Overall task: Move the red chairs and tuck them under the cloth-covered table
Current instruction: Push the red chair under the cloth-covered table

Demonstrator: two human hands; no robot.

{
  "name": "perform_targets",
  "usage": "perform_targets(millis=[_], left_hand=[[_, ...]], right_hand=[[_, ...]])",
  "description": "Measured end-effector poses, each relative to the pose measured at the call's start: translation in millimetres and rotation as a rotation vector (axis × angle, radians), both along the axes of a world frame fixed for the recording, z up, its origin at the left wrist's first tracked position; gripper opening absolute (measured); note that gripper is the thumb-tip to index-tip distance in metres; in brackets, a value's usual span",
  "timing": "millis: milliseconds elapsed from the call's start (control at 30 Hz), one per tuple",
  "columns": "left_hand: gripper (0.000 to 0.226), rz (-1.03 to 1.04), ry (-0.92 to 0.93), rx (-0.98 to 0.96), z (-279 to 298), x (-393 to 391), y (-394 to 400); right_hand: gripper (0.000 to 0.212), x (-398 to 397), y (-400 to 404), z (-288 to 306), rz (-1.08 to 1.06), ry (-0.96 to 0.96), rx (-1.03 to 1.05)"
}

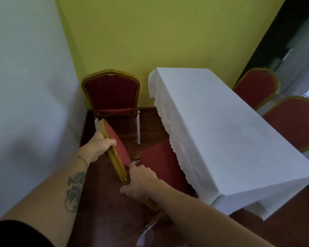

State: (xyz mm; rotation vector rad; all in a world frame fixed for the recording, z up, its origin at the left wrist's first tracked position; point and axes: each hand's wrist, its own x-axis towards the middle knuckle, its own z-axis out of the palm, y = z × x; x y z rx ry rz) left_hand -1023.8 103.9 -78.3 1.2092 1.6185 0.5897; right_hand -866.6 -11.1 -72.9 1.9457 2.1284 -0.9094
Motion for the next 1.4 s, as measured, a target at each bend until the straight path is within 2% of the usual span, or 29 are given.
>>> perform_targets(millis=[100, 200, 400, 500, 733, 833, 933, 1067, 1233, 1400], left_hand=[[0.022, 0.014, -0.017, -0.018, -0.4, -4.2, 17.1], [0.024, 0.015, 0.023, -0.056, -0.6, -6.7, 34.2], [0.081, 0.085, 0.135, -0.061, 7.2, 19.8, 58.4], [0.086, 0.116, 0.136, -0.064, 9.9, 30.4, 71.5], [0.083, 0.144, 0.181, -0.045, 10.0, 49.7, 103.7], [0.064, 0.155, 0.207, 0.018, 3.7, 62.9, 119.5], [0.059, 0.179, 0.236, 0.084, -4.5, 79.6, 135.8], [0.06, 0.248, 0.21, 0.15, -21.0, 100.3, 157.3], [0.05, 0.255, 0.196, 0.195, 1.8, 138.7, 152.3], [0.049, 0.255, 0.198, 0.231, -7.6, 160.1, 160.9]], right_hand=[[0.08, -8.6, 13.6, -4.4, 0.019, -0.007, -0.006], [0.085, -13.6, 27.7, -9.8, 0.01, 0.003, -0.043], [0.102, 1.8, 50.6, -26.2, -0.069, 0.109, -0.186], [0.105, 7.3, 63.5, -30.1, -0.07, 0.175, -0.23], [0.117, 19.3, 100.3, -37.7, -0.088, 0.299, -0.249], [0.12, 25.5, 115.5, -41.6, -0.118, 0.34, -0.244], [0.119, 37.3, 129.5, -45.8, -0.14, 0.369, -0.224], [0.118, 54.1, 145.1, -49.9, -0.161, 0.38, -0.197], [0.121, 78.0, 159.7, -52.7, -0.173, 0.376, -0.186], [0.124, 99.4, 162.4, -56.1, -0.191, 0.378, -0.16]])
